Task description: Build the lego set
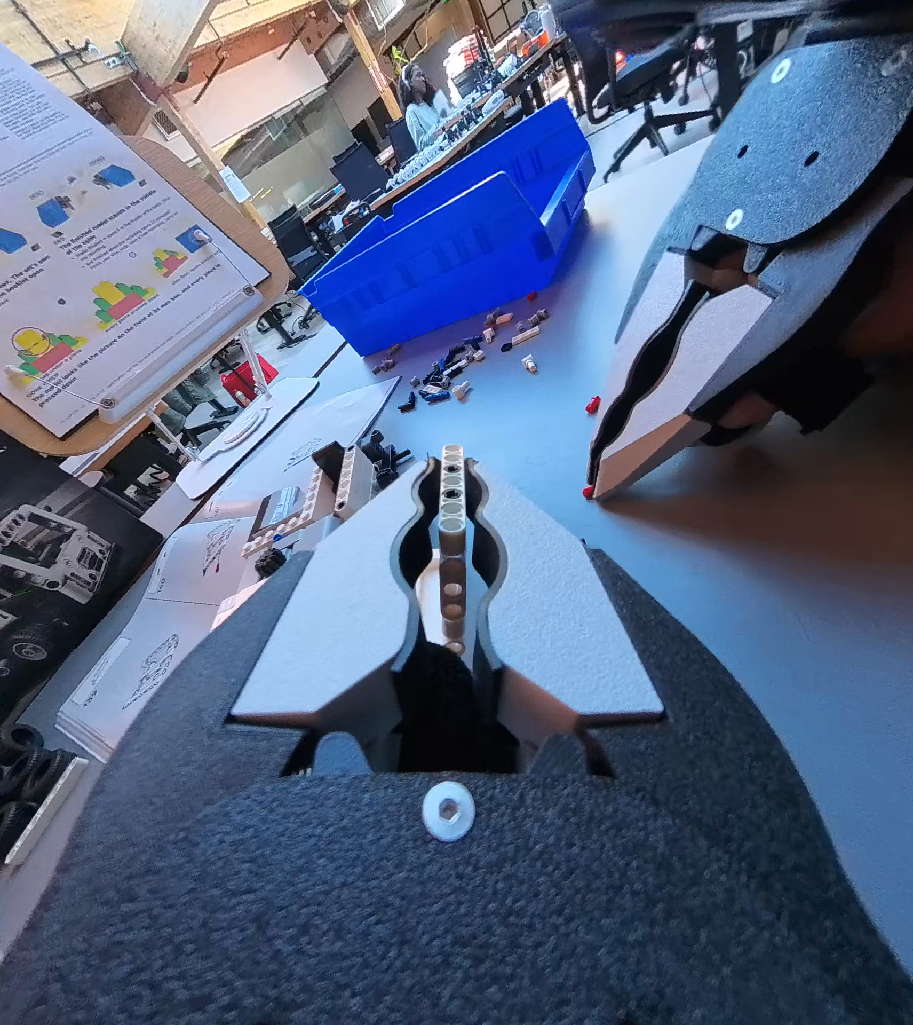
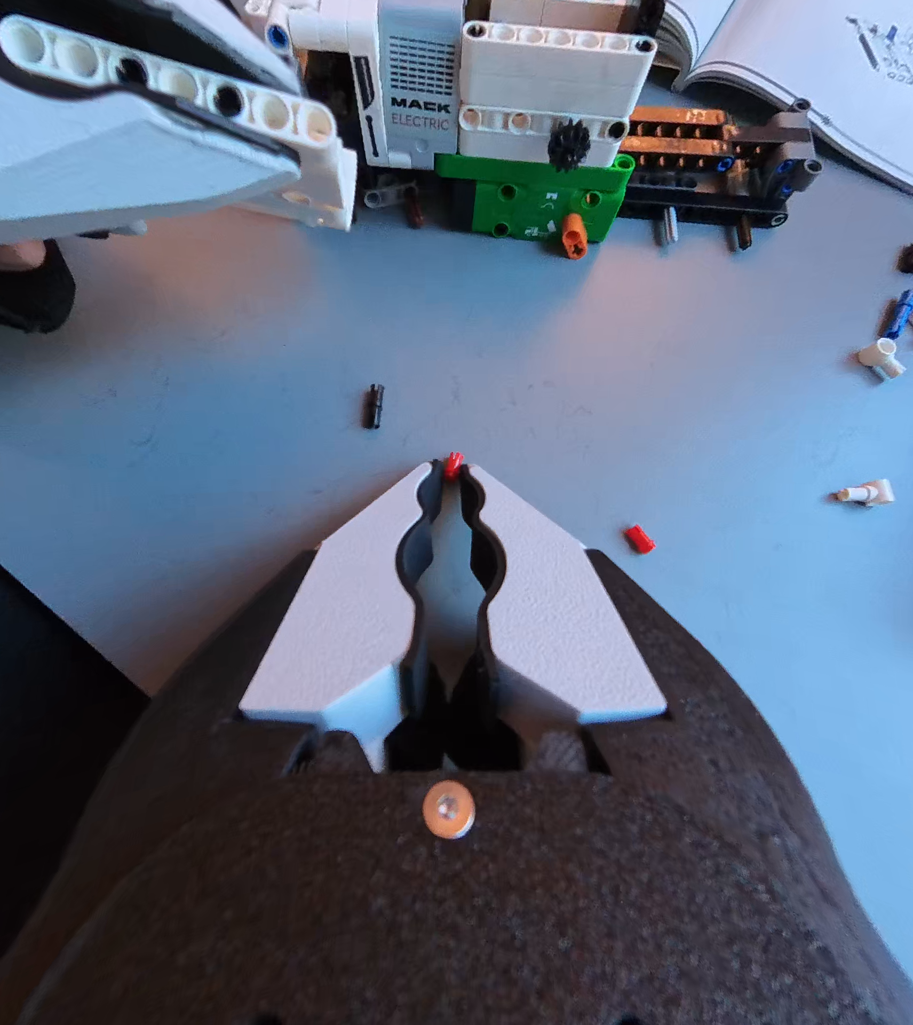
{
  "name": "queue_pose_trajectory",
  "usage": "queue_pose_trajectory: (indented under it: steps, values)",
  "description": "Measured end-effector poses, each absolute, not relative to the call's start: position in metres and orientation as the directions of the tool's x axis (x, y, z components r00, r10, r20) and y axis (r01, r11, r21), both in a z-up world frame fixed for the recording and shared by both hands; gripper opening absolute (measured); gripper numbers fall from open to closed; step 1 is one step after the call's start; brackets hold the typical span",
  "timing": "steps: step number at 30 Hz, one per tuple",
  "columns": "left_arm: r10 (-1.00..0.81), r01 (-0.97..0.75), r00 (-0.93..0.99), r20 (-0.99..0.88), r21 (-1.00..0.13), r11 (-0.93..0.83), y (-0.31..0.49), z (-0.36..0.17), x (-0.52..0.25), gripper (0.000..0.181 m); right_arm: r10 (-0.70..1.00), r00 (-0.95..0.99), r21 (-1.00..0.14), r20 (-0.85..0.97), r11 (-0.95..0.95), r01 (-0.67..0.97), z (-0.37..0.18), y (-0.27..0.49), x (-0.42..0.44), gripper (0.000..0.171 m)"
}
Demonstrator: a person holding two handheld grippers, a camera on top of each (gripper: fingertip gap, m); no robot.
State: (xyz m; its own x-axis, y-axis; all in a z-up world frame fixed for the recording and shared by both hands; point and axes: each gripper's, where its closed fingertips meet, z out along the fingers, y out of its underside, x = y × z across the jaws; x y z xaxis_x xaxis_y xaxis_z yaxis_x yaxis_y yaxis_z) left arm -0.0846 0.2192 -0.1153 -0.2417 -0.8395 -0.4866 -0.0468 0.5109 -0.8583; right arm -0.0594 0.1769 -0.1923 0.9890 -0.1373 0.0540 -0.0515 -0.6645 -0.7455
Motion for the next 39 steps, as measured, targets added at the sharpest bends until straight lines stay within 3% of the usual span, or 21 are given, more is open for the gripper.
queue_pose_trajectory:
  steps: [12, 16, 21, 27, 39]
  values:
    - [-0.807, -0.062, -0.252, -0.534, -0.823, 0.564, 0.214, -0.122, -0.084, 0.005, -0.106, 0.994, -0.744, 0.026, -0.667, -0.052, -0.192, 0.179, -0.059, 0.005]
    - [-0.792, -0.074, -0.255, -0.555, -0.805, 0.589, 0.215, -0.126, -0.083, 0.005, -0.027, 1.000, -0.751, -0.001, -0.660, -0.019, -0.181, 0.180, -0.070, 0.004]
    - [-0.679, -0.083, -0.222, -0.700, -0.680, 0.728, 0.211, -0.133, -0.082, 0.005, 0.095, 0.995, -0.747, -0.004, -0.662, 0.060, -0.132, 0.185, -0.090, 0.004]
    - [-0.482, -0.057, -0.206, -0.852, -0.482, 0.875, 0.194, -0.142, -0.084, 0.006, 0.089, 0.993, -0.681, -0.076, -0.732, 0.013, -0.134, 0.187, -0.091, 0.004]
    - [-0.405, -0.045, -0.198, -0.892, -0.405, 0.913, 0.187, -0.145, -0.086, 0.006, 0.090, 0.990, -0.618, -0.104, -0.787, 0.007, -0.144, 0.183, -0.095, 0.004]
